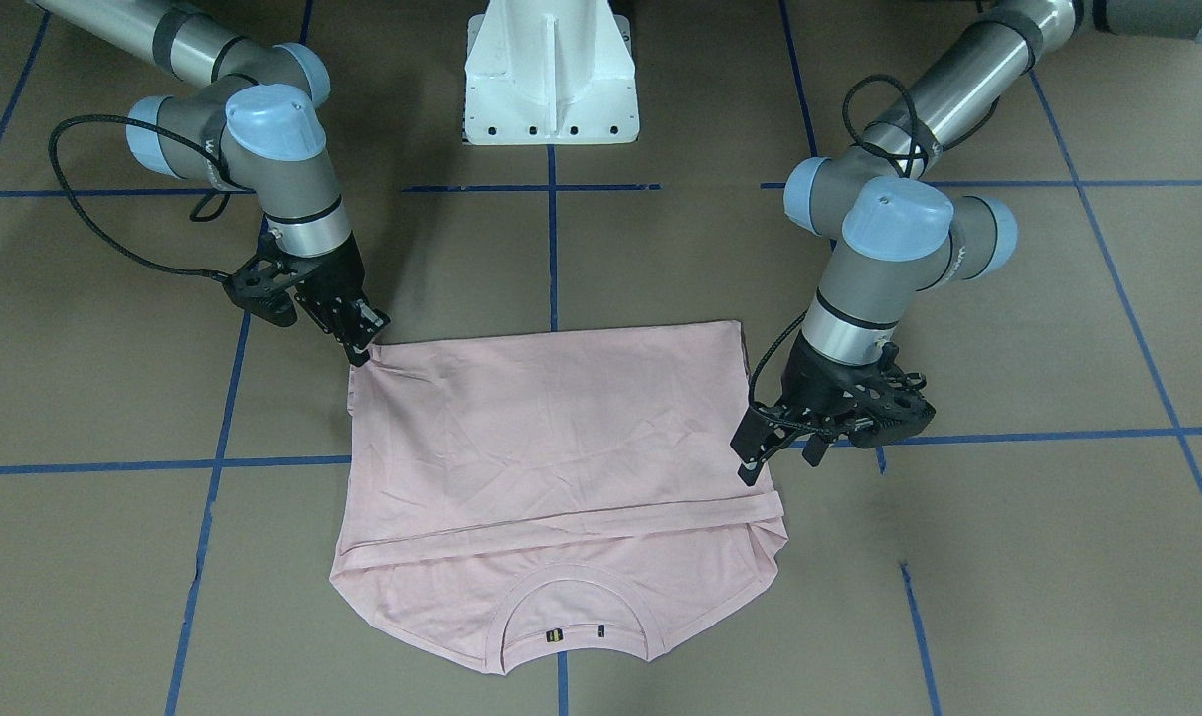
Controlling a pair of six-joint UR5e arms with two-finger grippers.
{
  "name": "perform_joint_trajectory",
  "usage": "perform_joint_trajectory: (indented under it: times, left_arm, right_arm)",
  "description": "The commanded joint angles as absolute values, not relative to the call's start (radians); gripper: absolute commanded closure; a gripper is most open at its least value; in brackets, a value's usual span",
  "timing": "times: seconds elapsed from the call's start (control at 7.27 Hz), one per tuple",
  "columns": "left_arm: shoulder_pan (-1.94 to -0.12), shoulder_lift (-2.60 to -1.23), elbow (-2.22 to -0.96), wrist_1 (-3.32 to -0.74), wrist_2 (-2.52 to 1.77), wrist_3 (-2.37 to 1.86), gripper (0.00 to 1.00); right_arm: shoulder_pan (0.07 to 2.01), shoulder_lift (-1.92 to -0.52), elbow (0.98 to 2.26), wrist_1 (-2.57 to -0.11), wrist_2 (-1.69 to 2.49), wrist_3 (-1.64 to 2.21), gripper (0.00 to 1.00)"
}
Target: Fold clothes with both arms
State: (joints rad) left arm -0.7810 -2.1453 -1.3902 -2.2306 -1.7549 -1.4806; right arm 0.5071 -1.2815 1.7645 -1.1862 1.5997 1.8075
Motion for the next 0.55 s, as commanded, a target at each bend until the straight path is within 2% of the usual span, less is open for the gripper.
perform_joint_trajectory:
  times: [0.0,0.14,0.41]
  left_arm:
    - [-0.781,-2.149,-1.402,-2.229,-1.755,-1.483,0.00]
    - [-0.779,-2.138,-1.442,-2.230,-1.755,-1.499,0.00]
    - [-0.709,-2.129,-1.523,-2.241,-1.755,-1.595,0.00]
  right_arm:
    - [0.406,-1.447,1.978,-1.189,1.595,1.868,1.00]
    - [0.300,-1.494,2.076,-1.203,1.538,1.958,1.00]
    - [0.087,-1.543,2.286,-1.438,1.534,2.056,1.00]
